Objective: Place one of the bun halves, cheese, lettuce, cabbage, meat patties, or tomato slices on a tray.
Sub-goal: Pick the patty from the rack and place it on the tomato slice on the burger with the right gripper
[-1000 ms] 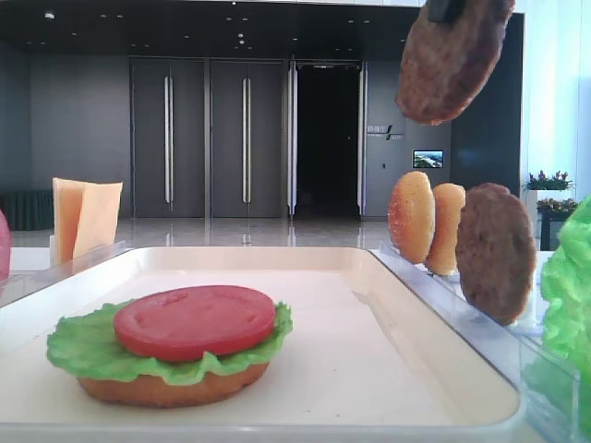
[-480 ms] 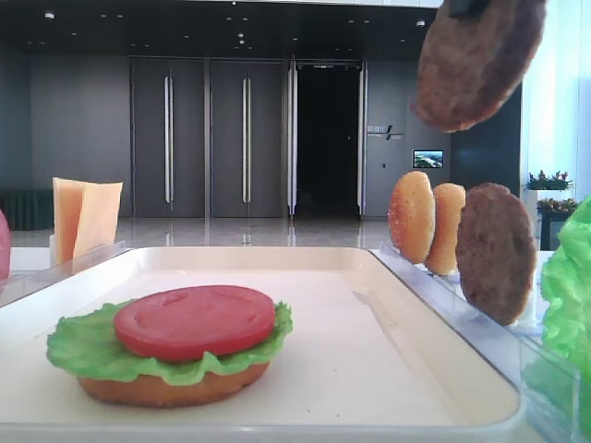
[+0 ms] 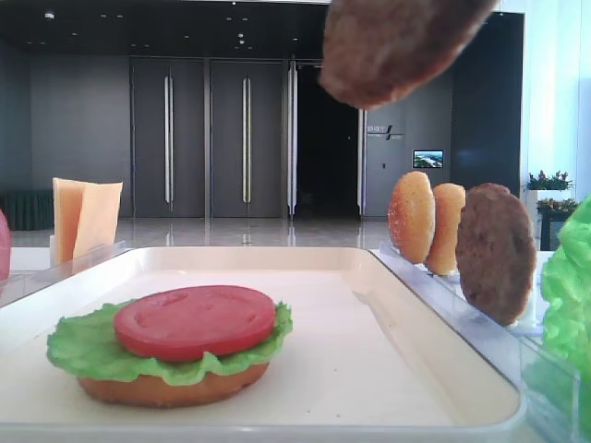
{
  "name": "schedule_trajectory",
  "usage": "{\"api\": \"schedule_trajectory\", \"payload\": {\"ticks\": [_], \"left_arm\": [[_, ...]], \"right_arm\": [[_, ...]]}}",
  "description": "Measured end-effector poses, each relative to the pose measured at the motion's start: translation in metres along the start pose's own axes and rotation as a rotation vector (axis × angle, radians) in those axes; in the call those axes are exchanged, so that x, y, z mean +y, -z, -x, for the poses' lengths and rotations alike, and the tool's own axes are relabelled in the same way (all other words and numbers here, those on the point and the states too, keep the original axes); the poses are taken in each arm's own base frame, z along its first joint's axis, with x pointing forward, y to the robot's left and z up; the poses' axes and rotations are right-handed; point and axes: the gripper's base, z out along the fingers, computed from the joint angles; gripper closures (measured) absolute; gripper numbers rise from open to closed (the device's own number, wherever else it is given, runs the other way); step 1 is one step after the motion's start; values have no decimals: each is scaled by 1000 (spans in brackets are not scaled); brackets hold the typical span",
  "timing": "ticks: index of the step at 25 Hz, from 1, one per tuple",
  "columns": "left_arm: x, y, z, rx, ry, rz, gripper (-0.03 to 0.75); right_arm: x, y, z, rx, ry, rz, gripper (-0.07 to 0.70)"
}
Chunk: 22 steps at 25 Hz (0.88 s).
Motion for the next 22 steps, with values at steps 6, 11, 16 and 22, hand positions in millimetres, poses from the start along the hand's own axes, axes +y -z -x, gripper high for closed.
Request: {"api": "schedule_trajectory", "payload": {"ticks": [6, 11, 16, 22], "left_arm": [[0, 0, 0, 0, 0, 0, 534], [0, 0, 0, 0, 0, 0, 534], [0, 0, 0, 0, 0, 0, 537], [0, 0, 0, 0, 0, 0, 543]], "right_arm": [[36, -5, -18, -7, 93, 48, 503], [45, -6, -21, -24, 113, 91, 503], [55, -4, -18, -60, 169, 194, 503], [71, -20, -11, -48, 241, 325, 503]]}}
